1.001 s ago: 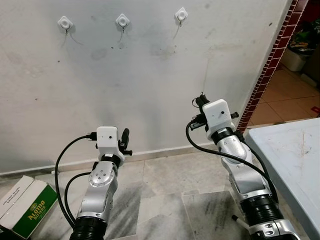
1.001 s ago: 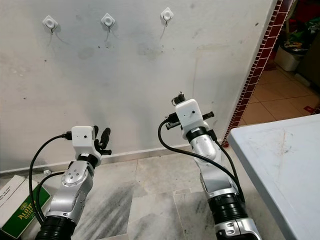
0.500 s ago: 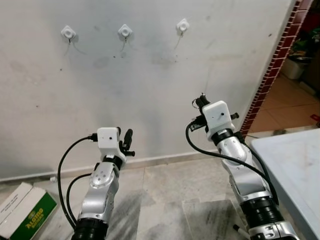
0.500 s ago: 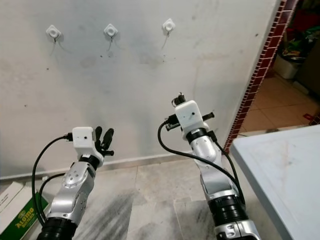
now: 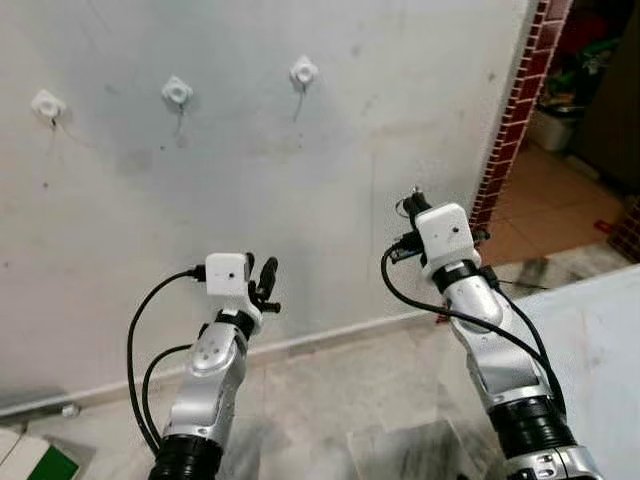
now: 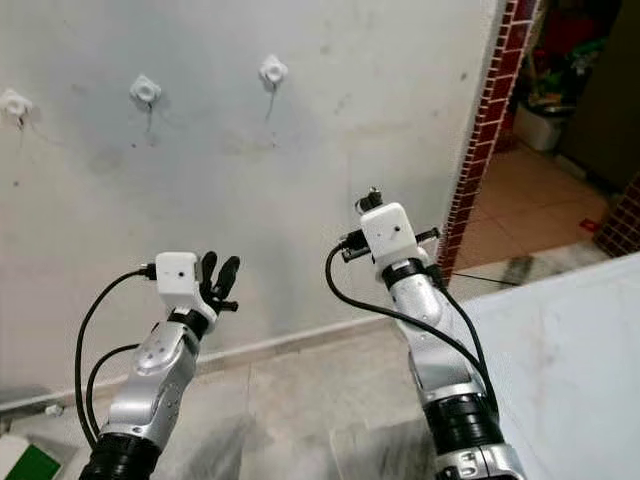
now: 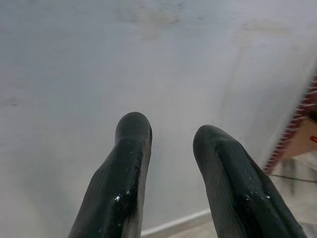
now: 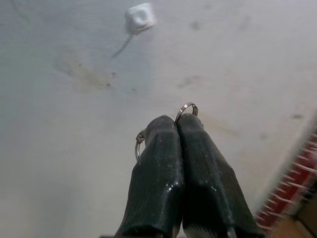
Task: Hang keys on a hook
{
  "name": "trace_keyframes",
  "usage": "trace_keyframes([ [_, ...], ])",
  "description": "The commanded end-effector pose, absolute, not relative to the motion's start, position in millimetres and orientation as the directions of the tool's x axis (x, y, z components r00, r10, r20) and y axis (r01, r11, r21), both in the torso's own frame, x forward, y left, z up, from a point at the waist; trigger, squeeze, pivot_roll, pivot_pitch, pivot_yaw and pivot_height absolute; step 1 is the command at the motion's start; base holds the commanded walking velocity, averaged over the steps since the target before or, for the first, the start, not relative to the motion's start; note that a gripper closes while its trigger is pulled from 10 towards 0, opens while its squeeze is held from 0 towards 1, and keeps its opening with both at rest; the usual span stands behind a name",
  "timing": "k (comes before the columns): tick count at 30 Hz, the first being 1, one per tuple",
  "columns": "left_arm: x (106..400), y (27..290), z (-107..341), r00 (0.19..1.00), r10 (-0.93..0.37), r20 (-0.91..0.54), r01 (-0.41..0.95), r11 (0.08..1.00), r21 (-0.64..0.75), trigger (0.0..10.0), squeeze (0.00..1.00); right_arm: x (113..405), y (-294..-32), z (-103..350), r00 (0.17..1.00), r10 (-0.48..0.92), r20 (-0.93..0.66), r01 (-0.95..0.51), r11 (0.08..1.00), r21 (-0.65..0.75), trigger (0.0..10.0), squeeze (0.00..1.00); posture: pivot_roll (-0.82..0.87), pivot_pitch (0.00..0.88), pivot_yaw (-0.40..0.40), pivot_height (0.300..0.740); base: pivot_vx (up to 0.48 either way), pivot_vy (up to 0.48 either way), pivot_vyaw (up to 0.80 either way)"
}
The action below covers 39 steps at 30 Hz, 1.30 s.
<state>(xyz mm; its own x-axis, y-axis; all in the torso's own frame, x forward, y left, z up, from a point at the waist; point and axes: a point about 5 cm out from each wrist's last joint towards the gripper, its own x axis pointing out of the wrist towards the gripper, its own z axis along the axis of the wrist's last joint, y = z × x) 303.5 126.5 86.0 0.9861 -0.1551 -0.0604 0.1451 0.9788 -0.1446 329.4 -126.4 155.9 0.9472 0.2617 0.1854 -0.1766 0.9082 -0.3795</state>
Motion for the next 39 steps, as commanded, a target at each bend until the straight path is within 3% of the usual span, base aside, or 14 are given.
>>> trace_keyframes([
  [1, 305.4, 131.2, 88.8, 0.988, -0.144, -0.056, 0.135, 0.981, -0.137, 10.0, 0.0, 329.7, -121.4, 162.1, 0.937, 0.283, 0.204, -0.19, 0.904, -0.382, 10.0, 0.0, -0.06, 0.0, 0.061, 0.74, 0.431, 0.0, 0.0],
  [10, 305.2, 130.4, 88.6, 0.988, -0.142, -0.057, 0.133, 0.981, -0.142, 10.0, 0.0, 329.2, -123.0, 160.7, 0.94, 0.275, 0.201, -0.188, 0.912, -0.365, 10.0, 0.0, -0.06, 0.0, 0.063, 0.74, 0.413, 0.0, 0.0],
  [16, 305.8, 132.9, 86.3, 0.991, -0.114, -0.071, 0.105, 0.987, -0.125, 10.0, 0.0, 328.7, -122.1, 160.7, 0.937, 0.287, 0.2, -0.196, 0.904, -0.381, 10.0, 0.0, -0.06, 0.0, 0.064, 0.74, 0.0, 0.0, 0.0],
  [39, 308.4, 133.1, 86.7, 0.994, -0.084, -0.073, 0.075, 0.99, -0.118, 10.0, 0.0, 329.9, -120.7, 162.1, 0.935, 0.291, 0.202, -0.199, 0.903, -0.382, 10.0, 0.0, -0.06, 0.0, 0.065, 0.74, 0.0, 0.0, 0.79],
])
